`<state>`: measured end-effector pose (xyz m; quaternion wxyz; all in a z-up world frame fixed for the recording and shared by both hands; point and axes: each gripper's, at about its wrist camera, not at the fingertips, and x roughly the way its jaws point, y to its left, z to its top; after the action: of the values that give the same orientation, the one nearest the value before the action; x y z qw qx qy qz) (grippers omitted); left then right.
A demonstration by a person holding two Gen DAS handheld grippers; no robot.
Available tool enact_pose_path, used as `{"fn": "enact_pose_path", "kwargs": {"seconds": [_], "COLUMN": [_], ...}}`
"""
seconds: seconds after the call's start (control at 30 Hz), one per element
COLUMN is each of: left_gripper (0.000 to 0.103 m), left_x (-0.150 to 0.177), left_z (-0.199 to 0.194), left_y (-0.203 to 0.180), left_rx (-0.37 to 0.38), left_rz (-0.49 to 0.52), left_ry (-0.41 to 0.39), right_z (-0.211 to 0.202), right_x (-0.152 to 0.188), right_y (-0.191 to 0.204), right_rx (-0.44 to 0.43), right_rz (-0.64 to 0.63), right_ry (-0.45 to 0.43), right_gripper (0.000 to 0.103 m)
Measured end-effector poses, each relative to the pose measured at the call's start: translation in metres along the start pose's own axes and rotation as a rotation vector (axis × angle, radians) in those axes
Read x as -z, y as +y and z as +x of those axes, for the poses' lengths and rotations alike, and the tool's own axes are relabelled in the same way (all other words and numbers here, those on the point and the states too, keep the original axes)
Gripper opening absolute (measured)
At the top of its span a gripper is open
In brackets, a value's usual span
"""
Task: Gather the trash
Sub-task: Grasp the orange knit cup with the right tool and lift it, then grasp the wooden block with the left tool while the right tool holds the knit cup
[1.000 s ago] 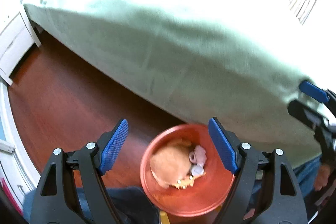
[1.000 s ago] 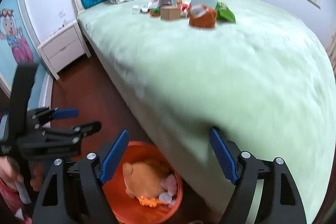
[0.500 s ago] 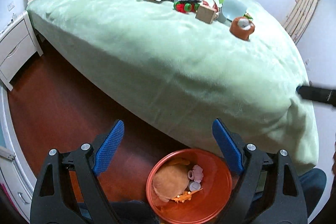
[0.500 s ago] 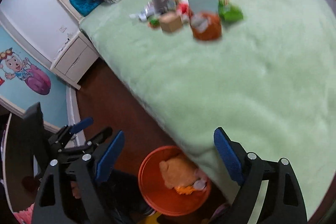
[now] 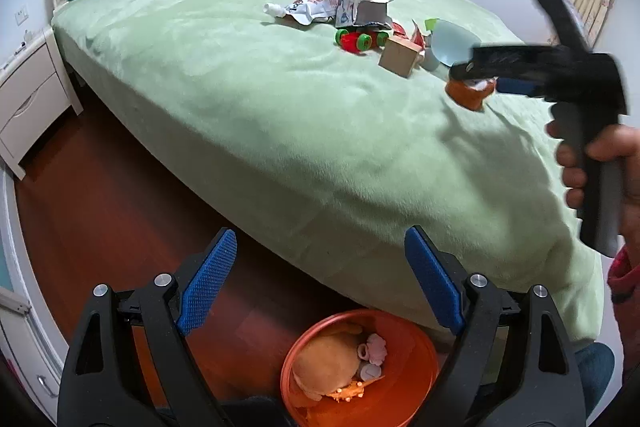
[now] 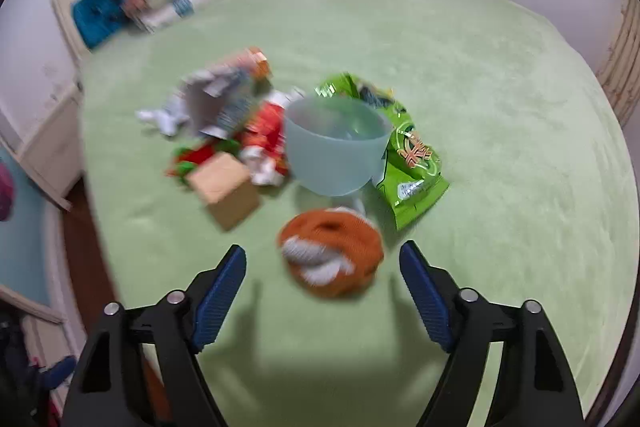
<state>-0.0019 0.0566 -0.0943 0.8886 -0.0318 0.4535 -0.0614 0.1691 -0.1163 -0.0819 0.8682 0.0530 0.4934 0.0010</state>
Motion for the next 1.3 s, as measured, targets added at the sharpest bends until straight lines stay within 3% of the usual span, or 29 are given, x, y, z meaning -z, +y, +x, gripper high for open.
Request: {"fn": "enact_pose_path", "kwargs": {"seconds": [0.03, 0.17, 0.33, 0.5, 0.6, 0.83, 0.9, 1.03, 1.3], "left_gripper": [0.084, 0.084, 0.084, 0.084, 0.084, 0.083, 0.076, 0.044, 0.043], "left_x": [-0.003, -0.015, -0.040, -0.076, -0.097, -0.134, -0.142, -0.153, -0.151], "left_z": [0.002, 0.007, 0.019, 0.048, 0.065, 0.105, 0.117, 0.133, 0.119], "left_y": [0.000, -0.004, -0.017, -0.036, -0.050, -0.072, -0.078, -0.086, -0.080], "left_rx": [0.000, -0.002, -0.004, 0.087, 0.091, 0.075, 0.060, 0.029, 0.038], "left_rz": [-0.002, 0.003, 0.032, 0.080, 0.127, 0.129, 0.140, 0.129, 0.099], "left_ry": [-0.001, -0.007, -0.034, -0.056, -0.077, -0.048, -0.025, 0.030, 0.036], "right_z": [0.009, 0.001, -0.040, -0.099, -0.125, -0.146, -0.147, -0.148, -0.155], "right_x": [-0.001, 0.004, 0.024, 0.057, 0.080, 0.128, 0.137, 0.151, 0.163], "right_y": [-0.001, -0.008, -0.019, -0.033, -0.041, -0.056, -0.056, -0.060, -0.073], "right_rx": [0.002, -0.018, -0.059, -0.110, -0.129, -0.212, -0.224, -0.239, -0.230], "right_rz": [0.008, 0.027, -0.001, -0.013, -0.022, 0.023, 0.031, 0.043, 0.083], "right_ry": [0.023, 0.000, -0.054, -0.133, -0.159, -0.162, -0.162, -0.163, -0.184], "right_gripper": [0.047, 0.031, 0.030, 0.030, 0.030, 0.031, 0.031, 0.031, 0.031]}}
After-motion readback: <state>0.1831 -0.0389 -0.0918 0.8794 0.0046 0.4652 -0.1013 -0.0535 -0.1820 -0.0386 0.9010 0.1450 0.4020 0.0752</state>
